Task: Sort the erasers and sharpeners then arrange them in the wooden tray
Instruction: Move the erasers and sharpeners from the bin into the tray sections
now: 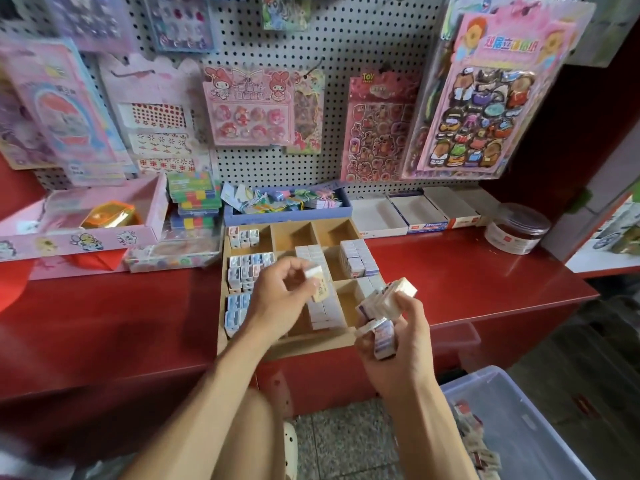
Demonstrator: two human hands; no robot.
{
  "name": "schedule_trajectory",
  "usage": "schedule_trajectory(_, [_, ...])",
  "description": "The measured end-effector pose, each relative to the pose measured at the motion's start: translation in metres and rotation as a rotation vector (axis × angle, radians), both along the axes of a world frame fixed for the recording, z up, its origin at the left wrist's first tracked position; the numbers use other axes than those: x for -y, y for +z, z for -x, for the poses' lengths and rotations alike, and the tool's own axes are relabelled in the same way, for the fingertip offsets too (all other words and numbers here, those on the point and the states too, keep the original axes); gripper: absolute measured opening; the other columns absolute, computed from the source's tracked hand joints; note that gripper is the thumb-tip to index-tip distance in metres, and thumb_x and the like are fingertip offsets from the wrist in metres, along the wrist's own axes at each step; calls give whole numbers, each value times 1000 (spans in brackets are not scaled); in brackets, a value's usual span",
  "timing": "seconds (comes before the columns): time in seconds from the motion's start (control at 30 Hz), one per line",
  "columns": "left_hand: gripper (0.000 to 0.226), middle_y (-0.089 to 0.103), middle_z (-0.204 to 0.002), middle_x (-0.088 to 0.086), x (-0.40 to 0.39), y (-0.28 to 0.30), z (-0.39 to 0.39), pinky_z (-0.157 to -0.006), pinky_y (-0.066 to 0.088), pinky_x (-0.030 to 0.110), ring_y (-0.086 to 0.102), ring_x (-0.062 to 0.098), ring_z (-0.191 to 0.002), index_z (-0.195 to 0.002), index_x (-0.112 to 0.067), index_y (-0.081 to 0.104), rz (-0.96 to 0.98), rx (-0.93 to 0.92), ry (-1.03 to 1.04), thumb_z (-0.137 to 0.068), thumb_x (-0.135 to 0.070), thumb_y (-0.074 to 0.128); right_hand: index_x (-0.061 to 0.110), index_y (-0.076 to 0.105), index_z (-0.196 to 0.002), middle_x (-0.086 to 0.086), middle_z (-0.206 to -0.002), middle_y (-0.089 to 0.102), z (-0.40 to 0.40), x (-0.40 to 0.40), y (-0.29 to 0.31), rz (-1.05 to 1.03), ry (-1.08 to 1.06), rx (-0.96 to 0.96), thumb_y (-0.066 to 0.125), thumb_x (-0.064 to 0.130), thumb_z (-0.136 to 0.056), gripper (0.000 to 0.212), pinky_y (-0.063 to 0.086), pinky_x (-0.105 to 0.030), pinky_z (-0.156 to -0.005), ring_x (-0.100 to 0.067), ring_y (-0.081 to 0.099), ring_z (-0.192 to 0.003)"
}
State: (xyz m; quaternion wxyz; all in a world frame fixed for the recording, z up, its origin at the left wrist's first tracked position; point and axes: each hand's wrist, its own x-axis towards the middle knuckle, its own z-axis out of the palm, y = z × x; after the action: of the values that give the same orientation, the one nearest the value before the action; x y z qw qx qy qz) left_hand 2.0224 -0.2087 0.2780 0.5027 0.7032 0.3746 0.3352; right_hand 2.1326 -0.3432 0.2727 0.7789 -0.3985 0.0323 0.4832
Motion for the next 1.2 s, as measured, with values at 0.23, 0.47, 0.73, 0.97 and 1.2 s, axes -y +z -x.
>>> schedule_trajectory(0.23, [22,66,-96,-5,-68,-6,-26,-65,48,18,65,13,-87,-98,-24,67,-206,-293,0,-85,-6,69,0,54,-136,-9,-86,62,-18,-4,-6,7,51,121,58,42,-81,69,33,-20,-40,-12,51,-56])
schedule_trajectory(0.47, [17,66,-86,-11,-81,-23,-41,-72,54,30,63,10,-80,-91,-28,68,-324,-520,-69,-80,-18,76,0,49,-141,-9,-93,60,-25,-14,-11,-9,66,113,57,42,-83,72,32,-20,-42,-12,56,-63])
schedule_trajectory(0.73, [4,67,-81,-12,-86,-31,-45,-65,47,20,64,4,-79,-83,-26,70,-256,-447,-78,-82,-23,73,6,63,-118,-10,-87,59,-27,-14,-16,-52,111,113,55,42,-83,51,34,-20,-41,-14,50,-63])
schedule_trajectory(0.97, [10,65,-93,-7,-79,-27,-48,-70,50,27,60,11,-84,-95,-22,69,-466,-567,8,-85,-25,70,7,66,-113,-9,-79,63,-25,-12,-10,-21,130,138,52,43,-82,49,32,-19,-39,-13,53,-55])
schedule_trajectory(1.2, [23,73,-88,-10,-28,6,-47,-76,55,31,66,5,-80,-89,-25,76,-91,-177,-422,-80,-46,72,8,69,-102,-9,-74,60,-23,-13,-2,18,162,157,57,46,-76,48,30,-19,-38,-12,50,-48])
